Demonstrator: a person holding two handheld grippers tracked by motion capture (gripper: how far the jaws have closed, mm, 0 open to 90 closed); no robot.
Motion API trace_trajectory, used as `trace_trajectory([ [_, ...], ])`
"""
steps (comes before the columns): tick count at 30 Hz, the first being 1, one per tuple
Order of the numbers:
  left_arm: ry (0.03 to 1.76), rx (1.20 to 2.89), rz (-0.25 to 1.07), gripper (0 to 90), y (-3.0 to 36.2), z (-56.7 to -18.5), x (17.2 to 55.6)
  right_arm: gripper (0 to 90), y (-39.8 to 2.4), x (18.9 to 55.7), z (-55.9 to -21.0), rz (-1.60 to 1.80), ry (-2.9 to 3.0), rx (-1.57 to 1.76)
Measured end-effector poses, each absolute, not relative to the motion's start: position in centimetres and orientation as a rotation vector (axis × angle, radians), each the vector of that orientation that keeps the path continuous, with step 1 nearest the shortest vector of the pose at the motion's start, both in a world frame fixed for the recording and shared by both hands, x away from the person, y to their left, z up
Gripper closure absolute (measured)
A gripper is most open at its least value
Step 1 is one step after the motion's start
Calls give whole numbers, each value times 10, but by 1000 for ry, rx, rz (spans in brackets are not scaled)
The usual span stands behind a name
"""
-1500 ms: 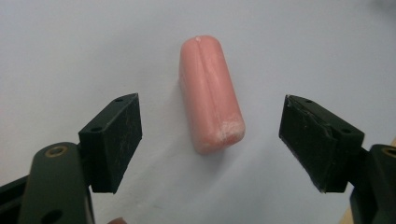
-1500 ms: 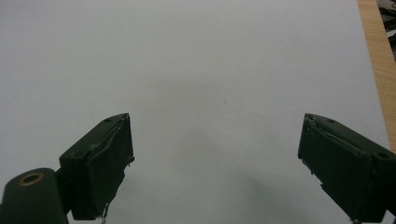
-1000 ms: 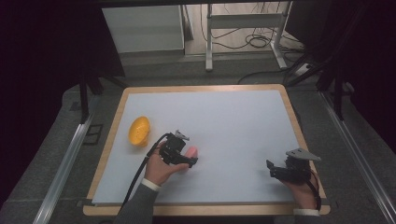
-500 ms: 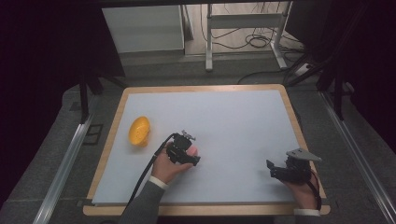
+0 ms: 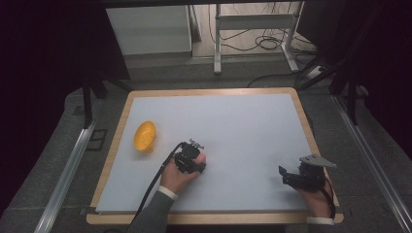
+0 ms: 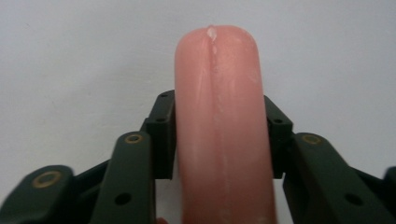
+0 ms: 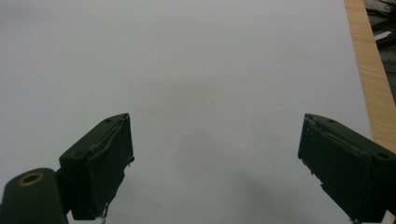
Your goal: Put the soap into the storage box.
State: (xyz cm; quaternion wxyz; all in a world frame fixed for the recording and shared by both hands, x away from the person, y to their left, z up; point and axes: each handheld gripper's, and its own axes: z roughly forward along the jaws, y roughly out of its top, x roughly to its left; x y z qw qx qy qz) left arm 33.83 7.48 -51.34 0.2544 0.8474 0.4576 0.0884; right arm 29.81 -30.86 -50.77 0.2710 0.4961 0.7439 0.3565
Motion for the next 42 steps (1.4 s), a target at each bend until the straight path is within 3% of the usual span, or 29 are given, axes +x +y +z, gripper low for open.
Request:
trace_trajectory([
  [22,1209,2284,217,598,92,-501,337,99,-312,298,-507,960,1988,1353],
  [42,1232,2219,274,598,121,-485,335,99,-311,298,-508,947,1990,1355],
])
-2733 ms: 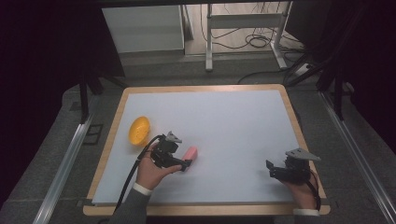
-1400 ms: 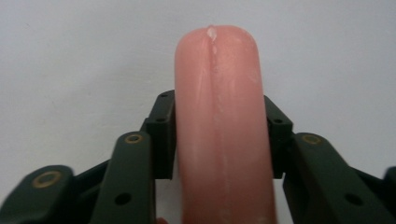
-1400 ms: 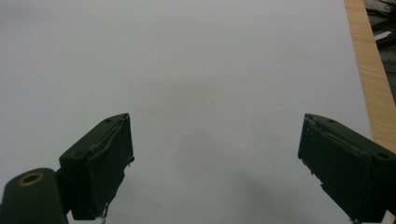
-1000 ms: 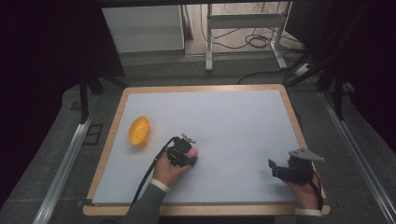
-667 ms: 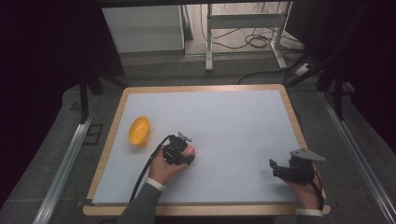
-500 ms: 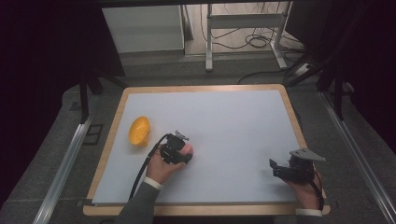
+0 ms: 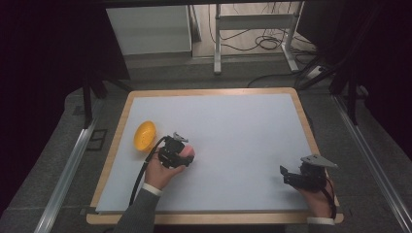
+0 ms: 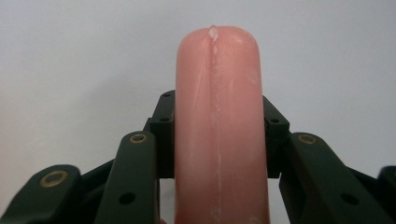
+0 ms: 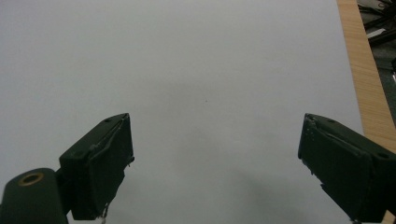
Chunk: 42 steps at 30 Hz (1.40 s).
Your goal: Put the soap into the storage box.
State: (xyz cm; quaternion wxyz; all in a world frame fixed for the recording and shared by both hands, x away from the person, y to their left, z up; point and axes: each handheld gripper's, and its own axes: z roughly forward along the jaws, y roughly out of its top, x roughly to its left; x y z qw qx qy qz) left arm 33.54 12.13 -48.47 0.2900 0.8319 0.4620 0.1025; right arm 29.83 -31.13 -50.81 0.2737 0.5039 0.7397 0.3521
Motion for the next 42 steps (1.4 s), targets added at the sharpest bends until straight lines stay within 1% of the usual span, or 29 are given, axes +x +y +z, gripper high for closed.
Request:
trace_trajectory([
  [32,1313,2141,344,598,173,-466,338,99,-311,298,-509,944,1986,1353],
  [42,1333,2132,360,598,183,-464,340,99,-311,298,-509,941,1990,1354],
])
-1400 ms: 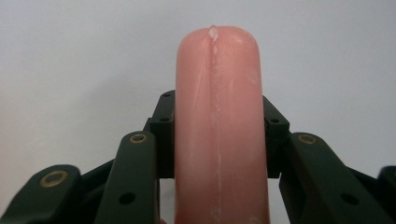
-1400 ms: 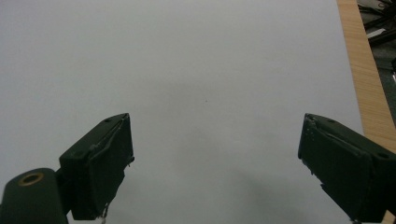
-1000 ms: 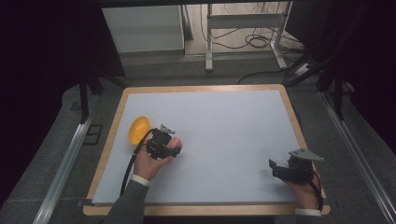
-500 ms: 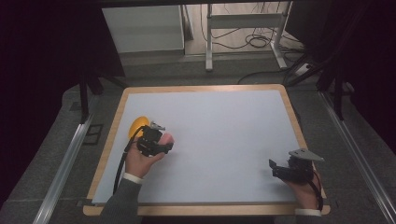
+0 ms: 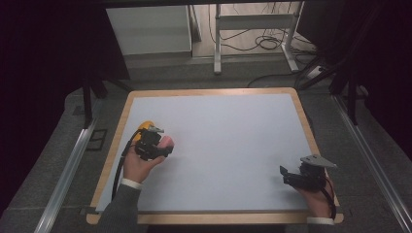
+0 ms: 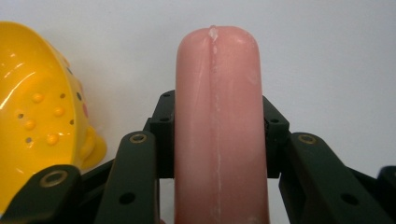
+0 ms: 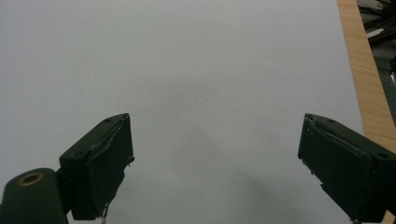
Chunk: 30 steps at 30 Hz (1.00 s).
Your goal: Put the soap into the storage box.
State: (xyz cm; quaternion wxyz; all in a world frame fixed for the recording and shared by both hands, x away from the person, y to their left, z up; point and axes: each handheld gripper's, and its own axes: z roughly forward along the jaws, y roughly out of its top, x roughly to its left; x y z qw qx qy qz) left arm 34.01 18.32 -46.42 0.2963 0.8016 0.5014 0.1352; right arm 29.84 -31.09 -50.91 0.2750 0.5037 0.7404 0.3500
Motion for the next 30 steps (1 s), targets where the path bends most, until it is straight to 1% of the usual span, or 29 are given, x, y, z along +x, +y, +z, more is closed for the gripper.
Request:
trace_trajectory([
  [9,1343,2134,367,598,186,-464,343,99,-311,299,-510,938,1993,1354],
  [14,1363,2132,394,598,191,-464,347,99,-311,299,-510,938,1993,1354],
  [23,1390,2116,372,598,199,-466,355,99,-312,299,-511,936,1992,1357],
  [30,1412,2105,380,598,208,-462,359,99,-312,299,-511,934,1993,1358],
])
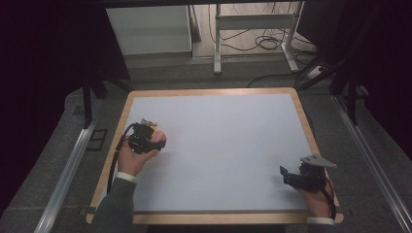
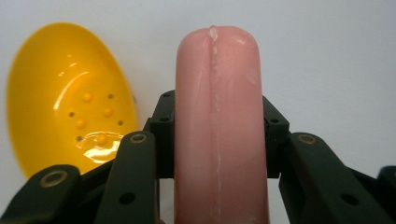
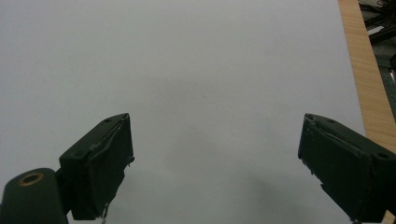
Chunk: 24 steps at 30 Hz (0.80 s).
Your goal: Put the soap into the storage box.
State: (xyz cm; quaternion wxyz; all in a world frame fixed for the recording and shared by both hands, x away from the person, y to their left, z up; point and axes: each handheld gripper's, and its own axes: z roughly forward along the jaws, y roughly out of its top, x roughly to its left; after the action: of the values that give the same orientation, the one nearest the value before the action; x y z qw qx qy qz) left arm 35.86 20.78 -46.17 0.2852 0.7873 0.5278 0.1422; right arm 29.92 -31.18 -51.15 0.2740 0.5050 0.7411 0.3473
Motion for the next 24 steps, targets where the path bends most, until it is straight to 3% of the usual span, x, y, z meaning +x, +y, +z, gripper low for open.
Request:
trace_trajectory([
  [24,1493,2086,372,598,237,-458,381,99,-310,300,-513,924,1998,1357],
])
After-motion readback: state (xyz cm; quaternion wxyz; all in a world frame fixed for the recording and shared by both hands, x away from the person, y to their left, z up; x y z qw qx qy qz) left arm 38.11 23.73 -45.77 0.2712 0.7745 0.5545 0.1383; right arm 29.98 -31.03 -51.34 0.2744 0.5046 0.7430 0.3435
